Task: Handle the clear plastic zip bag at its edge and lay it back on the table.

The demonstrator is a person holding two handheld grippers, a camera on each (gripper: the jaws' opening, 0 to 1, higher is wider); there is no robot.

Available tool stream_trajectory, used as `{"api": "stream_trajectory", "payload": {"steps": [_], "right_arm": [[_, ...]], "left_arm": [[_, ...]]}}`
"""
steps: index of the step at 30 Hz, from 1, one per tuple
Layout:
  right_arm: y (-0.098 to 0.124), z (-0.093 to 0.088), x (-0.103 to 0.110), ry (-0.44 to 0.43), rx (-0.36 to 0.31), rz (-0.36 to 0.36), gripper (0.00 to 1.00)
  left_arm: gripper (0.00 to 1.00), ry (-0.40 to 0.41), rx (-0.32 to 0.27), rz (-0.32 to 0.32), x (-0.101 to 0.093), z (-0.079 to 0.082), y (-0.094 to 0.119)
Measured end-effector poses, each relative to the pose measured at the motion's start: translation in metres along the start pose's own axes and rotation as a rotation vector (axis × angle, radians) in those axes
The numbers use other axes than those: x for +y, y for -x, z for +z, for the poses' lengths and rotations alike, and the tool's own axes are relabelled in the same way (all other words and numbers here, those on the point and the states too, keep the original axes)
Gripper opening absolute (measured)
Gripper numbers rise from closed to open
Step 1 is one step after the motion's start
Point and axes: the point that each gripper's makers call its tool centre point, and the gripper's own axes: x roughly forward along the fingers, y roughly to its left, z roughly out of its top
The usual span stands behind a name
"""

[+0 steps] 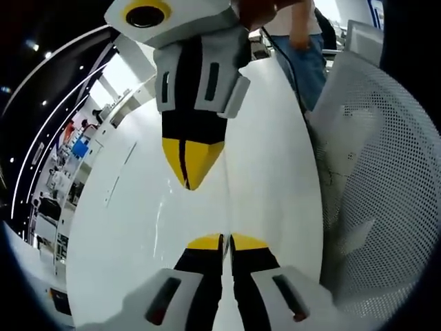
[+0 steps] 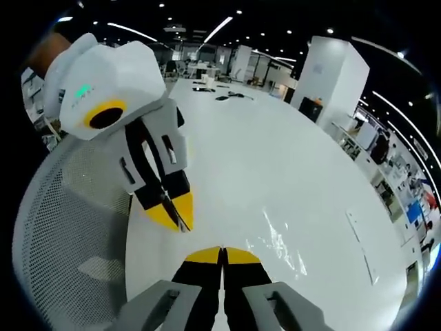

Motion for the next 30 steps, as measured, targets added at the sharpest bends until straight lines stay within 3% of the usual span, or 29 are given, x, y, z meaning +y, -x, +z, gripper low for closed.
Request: {"api": "stream_trajectory", "payload": {"steps": [9,30], "right_arm": [[0.007,0.021,-0.020,0.036,-0.086,-0.110,0.00],[0.032,0.042,-0.045,0.062,-0.145,-0.253,0.00]], "left_arm": [[0.02,-0.005,0.005,0.014,0.006,0.002,0.003],[0.00,-0.040,-0.003,0.035,0.016,0.017,0.007]]}}
